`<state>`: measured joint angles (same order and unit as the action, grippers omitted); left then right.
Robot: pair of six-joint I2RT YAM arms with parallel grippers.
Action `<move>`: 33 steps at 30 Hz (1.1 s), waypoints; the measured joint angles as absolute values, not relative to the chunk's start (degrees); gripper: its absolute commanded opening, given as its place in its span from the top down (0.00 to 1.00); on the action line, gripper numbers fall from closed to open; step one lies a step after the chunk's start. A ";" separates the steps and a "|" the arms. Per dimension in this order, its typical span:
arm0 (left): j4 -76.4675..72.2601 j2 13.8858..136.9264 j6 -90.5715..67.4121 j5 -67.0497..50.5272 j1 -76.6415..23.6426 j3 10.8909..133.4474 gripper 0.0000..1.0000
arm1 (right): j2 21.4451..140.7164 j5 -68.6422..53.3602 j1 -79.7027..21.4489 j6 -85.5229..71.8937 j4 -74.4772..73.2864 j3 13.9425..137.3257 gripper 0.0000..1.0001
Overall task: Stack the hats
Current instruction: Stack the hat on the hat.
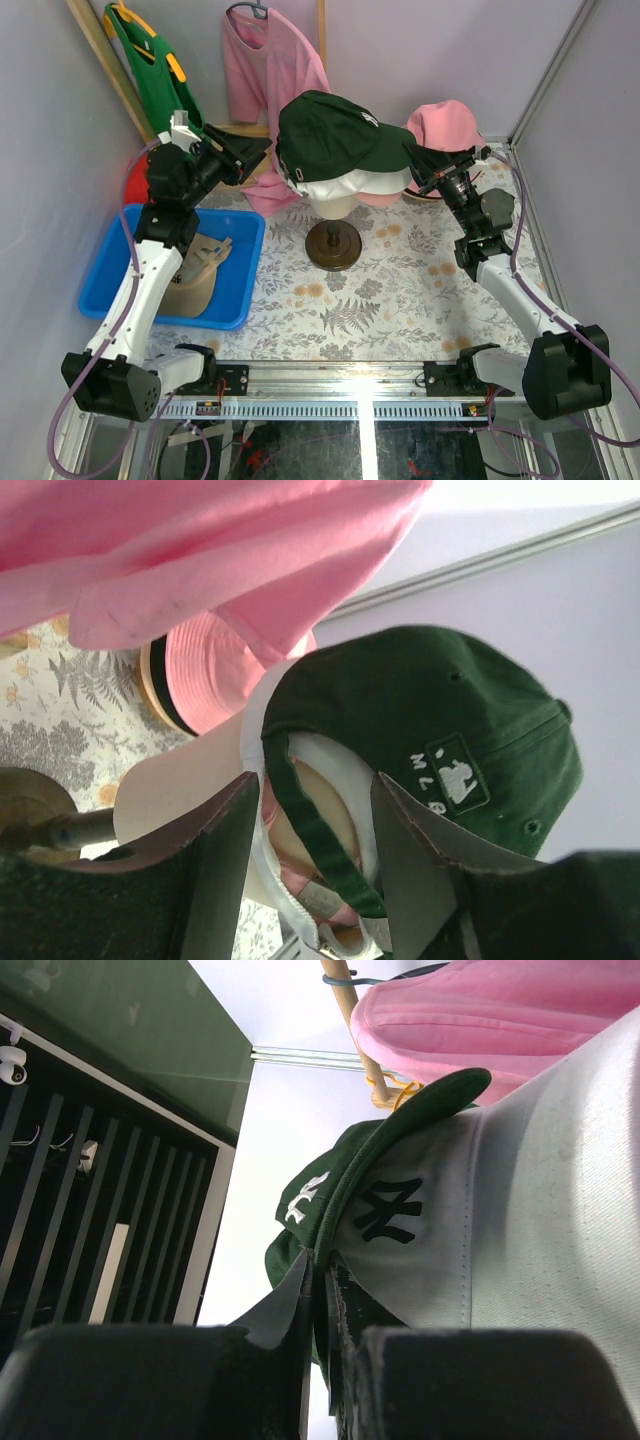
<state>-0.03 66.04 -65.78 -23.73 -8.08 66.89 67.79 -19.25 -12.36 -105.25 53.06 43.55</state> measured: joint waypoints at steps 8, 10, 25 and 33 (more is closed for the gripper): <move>4.51 68.97 -61.73 -24.43 -12.01 68.79 0.58 | 68.03 -19.51 -12.36 -105.21 53.04 43.86 1.00; 5.26 69.17 -61.21 -24.43 -12.27 69.12 0.64 | 68.07 -19.64 -12.32 -105.21 53.04 43.86 1.00; 10.87 71.16 -58.04 -25.45 -12.40 75.55 0.98 | 68.47 -20.25 -12.32 -104.90 52.93 44.27 1.00; 19.07 74.06 -53.67 -26.83 -12.40 84.58 1.00 | 68.47 -20.51 -12.29 -104.27 51.64 45.19 1.00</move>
